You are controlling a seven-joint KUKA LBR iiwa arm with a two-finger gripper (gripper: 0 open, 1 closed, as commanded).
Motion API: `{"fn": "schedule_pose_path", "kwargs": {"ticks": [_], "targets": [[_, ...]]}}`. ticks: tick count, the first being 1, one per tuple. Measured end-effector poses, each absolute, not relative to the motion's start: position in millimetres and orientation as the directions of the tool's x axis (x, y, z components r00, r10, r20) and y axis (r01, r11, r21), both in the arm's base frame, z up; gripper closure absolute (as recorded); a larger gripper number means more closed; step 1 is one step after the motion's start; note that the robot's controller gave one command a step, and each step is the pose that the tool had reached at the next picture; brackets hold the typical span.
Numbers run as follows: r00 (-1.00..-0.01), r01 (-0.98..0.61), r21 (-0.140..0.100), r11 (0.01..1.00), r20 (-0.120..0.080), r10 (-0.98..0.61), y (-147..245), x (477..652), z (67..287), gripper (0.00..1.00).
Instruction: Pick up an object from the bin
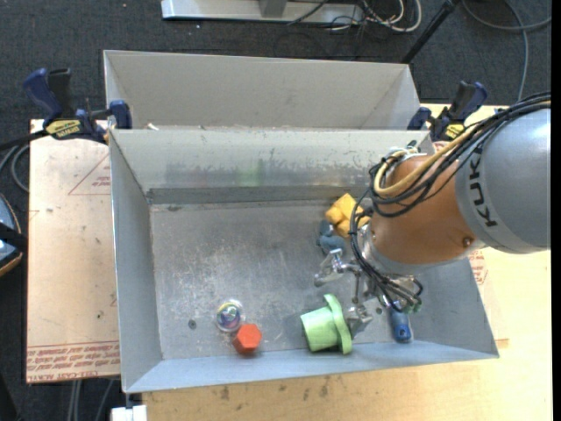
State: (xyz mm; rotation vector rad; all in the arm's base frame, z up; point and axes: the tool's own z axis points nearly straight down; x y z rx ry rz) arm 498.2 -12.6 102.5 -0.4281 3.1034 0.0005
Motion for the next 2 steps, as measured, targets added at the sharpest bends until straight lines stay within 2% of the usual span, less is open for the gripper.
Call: {"fn": "schedule_pose_path", "kwargs": {"ticks": [1, 2], "targets": [[-0.777, -0.629, -0.019, 0.778, -0.027, -0.629, 14.6, 488.8, 78.4, 0.00], [-0.840, -0.541, -0.008, 0.841, -0.029, -0.541, 2.1, 492.4, 77.7, 0.00]]}}
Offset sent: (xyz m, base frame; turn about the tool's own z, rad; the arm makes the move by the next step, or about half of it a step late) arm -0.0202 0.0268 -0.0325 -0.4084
